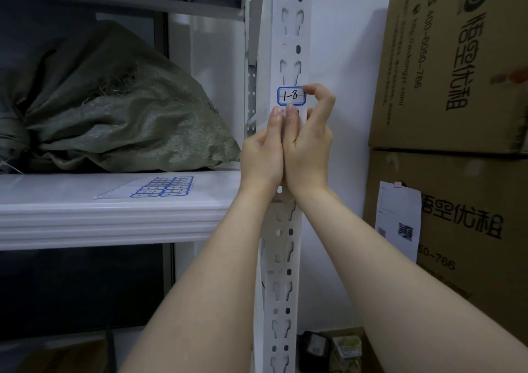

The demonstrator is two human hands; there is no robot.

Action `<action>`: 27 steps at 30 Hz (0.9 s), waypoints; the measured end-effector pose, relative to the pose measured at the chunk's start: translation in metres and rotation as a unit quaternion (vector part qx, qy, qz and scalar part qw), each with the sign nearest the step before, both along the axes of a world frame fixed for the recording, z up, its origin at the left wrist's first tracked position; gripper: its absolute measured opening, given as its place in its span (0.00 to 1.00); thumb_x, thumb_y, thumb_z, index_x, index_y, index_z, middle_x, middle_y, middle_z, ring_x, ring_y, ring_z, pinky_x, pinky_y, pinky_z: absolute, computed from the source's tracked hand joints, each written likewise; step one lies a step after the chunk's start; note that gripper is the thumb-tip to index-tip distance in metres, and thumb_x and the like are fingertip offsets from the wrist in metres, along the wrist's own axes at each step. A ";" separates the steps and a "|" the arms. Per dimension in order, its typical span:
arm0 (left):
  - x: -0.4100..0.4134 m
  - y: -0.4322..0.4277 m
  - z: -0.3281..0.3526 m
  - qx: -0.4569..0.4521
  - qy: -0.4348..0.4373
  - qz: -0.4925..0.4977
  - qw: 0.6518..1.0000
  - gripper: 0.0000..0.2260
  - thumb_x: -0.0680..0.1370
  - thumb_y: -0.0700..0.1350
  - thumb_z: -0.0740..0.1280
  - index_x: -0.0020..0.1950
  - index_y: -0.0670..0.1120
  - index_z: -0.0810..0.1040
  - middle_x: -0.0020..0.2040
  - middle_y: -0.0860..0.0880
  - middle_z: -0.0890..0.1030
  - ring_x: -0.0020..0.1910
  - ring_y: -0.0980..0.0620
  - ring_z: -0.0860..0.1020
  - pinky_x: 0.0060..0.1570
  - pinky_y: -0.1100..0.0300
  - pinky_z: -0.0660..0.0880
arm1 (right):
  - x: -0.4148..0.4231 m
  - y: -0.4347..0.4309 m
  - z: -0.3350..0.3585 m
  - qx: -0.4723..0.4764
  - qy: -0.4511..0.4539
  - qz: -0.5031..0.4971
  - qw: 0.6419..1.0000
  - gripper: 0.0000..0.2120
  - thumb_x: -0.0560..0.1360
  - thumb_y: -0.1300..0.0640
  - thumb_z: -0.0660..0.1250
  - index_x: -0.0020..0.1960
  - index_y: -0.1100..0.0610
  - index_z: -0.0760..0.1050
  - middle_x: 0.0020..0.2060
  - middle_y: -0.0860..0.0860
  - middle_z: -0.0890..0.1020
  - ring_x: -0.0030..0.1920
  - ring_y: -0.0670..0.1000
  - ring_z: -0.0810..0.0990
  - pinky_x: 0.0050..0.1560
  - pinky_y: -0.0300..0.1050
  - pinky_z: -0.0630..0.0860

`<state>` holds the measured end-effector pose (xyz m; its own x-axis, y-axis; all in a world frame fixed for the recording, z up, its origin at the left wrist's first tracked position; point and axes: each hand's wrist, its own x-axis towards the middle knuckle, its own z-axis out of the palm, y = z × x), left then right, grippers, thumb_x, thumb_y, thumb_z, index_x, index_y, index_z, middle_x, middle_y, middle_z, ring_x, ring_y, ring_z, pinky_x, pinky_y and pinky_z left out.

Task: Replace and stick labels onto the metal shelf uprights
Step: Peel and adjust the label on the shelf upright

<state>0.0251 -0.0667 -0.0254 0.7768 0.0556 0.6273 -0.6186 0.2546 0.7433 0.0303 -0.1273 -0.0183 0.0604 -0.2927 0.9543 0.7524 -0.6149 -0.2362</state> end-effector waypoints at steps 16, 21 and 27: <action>-0.009 -0.001 -0.001 -0.006 0.010 0.032 0.999 0.21 0.80 0.61 0.60 0.35 0.51 0.81 0.38 0.49 0.85 0.43 0.52 0.82 0.53 0.51 0.78 | -0.013 0.004 0.001 -0.001 0.036 -0.013 0.999 0.13 0.81 0.58 0.57 0.63 0.60 0.63 0.37 0.47 0.74 0.32 0.41 0.74 0.32 0.31 0.67; -0.008 -0.001 -0.004 -0.008 0.006 0.026 1.000 0.21 0.78 0.62 0.60 0.35 0.51 0.82 0.42 0.43 0.86 0.42 0.52 0.82 0.54 0.49 0.78 | -0.013 0.001 0.001 -0.016 0.046 -0.020 0.999 0.12 0.81 0.58 0.57 0.62 0.59 0.62 0.35 0.41 0.70 0.32 0.45 0.75 0.34 0.40 0.72; -0.005 0.001 -0.003 0.012 -0.012 0.026 1.000 0.20 0.80 0.59 0.60 0.36 0.50 0.80 0.43 0.39 0.85 0.40 0.53 0.80 0.51 0.49 0.78 | -0.009 -0.002 0.001 -0.032 0.041 -0.053 0.997 0.11 0.80 0.55 0.56 0.61 0.55 0.61 0.36 0.42 0.71 0.32 0.46 0.75 0.33 0.45 0.73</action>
<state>0.0196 -0.0655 -0.0282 0.7578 0.0802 0.6475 -0.6483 0.2041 0.7335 0.0210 -0.1292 -0.0169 0.1100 -0.2398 0.9646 0.6622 -0.7060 -0.2510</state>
